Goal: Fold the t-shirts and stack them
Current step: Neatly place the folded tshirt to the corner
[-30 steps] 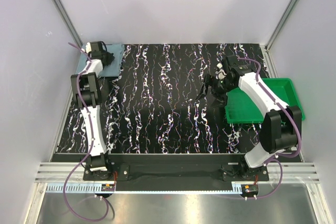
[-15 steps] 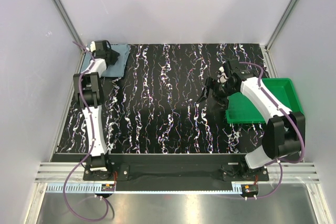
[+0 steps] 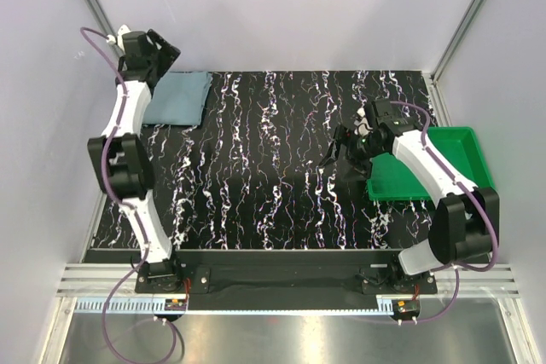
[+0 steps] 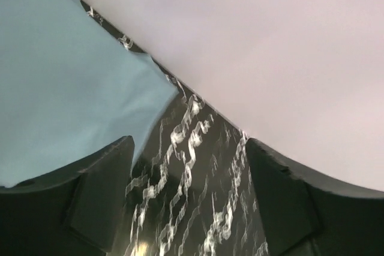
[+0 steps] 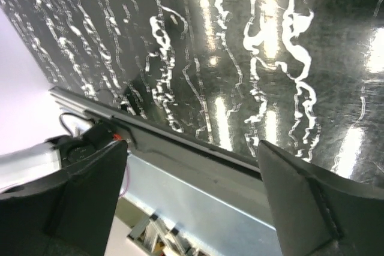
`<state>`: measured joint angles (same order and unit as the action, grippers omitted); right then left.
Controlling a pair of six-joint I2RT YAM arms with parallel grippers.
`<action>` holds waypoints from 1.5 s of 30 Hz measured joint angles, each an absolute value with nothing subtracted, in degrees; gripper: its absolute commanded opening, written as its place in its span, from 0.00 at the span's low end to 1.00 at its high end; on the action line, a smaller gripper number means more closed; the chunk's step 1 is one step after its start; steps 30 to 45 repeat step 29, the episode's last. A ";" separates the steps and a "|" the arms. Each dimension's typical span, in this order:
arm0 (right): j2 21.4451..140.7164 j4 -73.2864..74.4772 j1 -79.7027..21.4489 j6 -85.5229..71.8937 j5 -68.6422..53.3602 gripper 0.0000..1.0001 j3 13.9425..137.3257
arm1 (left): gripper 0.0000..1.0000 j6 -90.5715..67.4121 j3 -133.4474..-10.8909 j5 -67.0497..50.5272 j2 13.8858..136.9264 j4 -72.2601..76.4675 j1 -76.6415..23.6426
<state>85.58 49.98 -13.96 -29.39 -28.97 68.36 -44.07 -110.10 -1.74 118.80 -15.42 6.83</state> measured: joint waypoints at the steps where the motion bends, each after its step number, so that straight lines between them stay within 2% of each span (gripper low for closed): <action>1: 85.03 49.10 -13.96 -29.58 -28.88 1.00 67.33 | 0.85 -42.94 -105.75 -1.93 114.48 -14.33 6.31; 4: 82.04 45.41 -13.96 -30.13 -28.18 1.00 62.70 | 0.89 -39.86 -91.94 -2.04 100.73 -14.00 3.01; 8: 76.18 37.47 -13.96 -32.27 -28.27 1.00 54.59 | 0.99 -37.12 -68.23 -2.04 79.33 -9.08 -9.23; 11: 69.49 28.49 -13.98 -34.22 -28.34 1.00 46.26 | 0.99 -37.39 -50.98 -3.20 63.31 -6.76 -19.49; 16: 56.34 16.19 -14.15 -35.94 -27.24 1.00 34.09 | 0.99 -40.23 -27.51 -3.38 35.94 -5.78 -26.28; 20: 46.85 11.94 -14.28 -37.23 -24.95 1.00 27.33 | 0.99 -41.91 -15.86 -3.53 13.41 -7.77 -27.05; 23: 38.22 10.85 -14.28 -39.07 -23.62 1.00 22.72 | 0.99 -43.40 -13.32 -3.73 1.32 -11.00 -27.07; 29: 9.13 13.91 -14.33 -46.44 -22.92 1.00 10.63 | 0.99 -46.92 -13.08 -9.23 0.19 -14.55 -27.07; 45: 9.13 13.91 -14.33 -46.44 -22.92 1.00 10.63 | 0.99 -46.92 -13.08 -9.23 0.19 -14.55 -27.07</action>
